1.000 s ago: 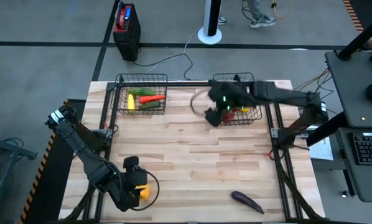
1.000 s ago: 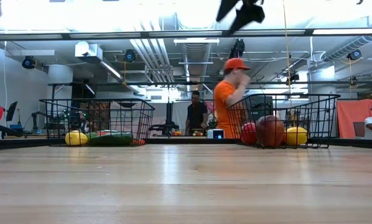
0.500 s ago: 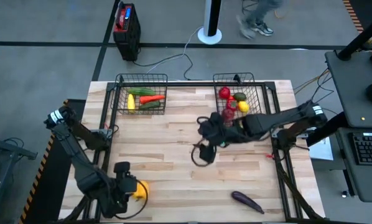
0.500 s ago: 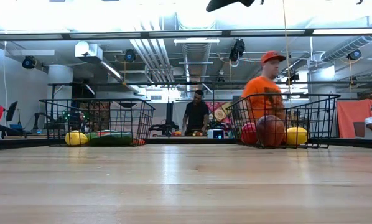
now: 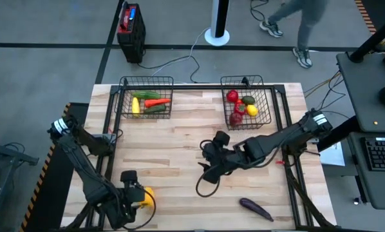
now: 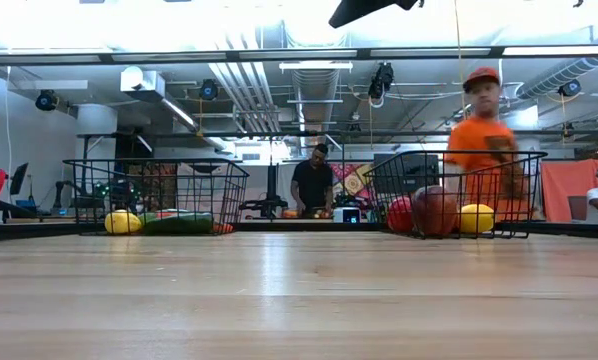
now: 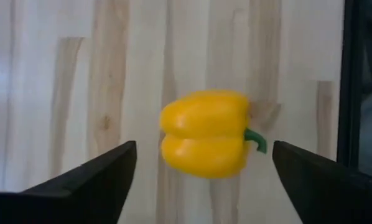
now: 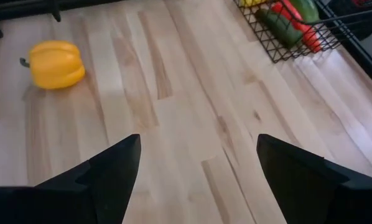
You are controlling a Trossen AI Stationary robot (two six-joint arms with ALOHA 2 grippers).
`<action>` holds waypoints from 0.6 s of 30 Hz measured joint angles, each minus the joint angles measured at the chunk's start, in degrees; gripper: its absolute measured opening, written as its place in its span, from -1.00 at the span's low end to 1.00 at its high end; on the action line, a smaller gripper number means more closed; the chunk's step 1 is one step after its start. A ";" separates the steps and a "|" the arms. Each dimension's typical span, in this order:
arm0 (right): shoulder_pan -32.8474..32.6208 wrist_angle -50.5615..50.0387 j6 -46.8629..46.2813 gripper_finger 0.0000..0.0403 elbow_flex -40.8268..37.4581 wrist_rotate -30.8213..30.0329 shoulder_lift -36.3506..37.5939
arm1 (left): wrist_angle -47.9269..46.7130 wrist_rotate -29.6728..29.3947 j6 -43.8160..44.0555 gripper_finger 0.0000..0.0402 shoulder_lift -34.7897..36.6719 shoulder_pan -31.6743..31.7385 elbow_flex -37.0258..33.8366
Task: Sort produce into baskets
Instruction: Put the yellow bell pepper into the left black wire basket
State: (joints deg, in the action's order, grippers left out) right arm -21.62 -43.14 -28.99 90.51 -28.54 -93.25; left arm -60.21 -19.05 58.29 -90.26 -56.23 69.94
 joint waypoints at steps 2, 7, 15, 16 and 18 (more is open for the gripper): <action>-0.30 0.31 -0.03 0.56 -0.01 0.00 -0.67 | 1.58 0.00 -1.81 0.86 -0.89 -0.10 0.00; -0.59 0.68 -0.96 0.52 -0.73 -0.07 -0.65 | 3.39 -0.09 -3.43 0.97 -2.56 -0.09 0.00; -0.64 1.07 -1.03 0.53 -1.78 -0.06 -0.61 | 4.18 -1.36 -2.51 0.97 -3.45 -0.09 -0.93; -0.64 1.40 -1.03 0.54 -2.00 -0.03 -0.61 | 4.55 -1.36 -2.31 0.97 -3.45 -0.09 -1.22; -0.64 1.89 -1.06 0.54 -2.16 -0.04 -0.61 | 5.68 -1.42 -2.06 0.95 -3.45 -0.09 -2.23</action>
State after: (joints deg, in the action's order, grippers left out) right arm -22.26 -41.25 -30.04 88.34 -28.58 -93.86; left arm -54.53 -20.47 56.23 -93.71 -56.31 67.71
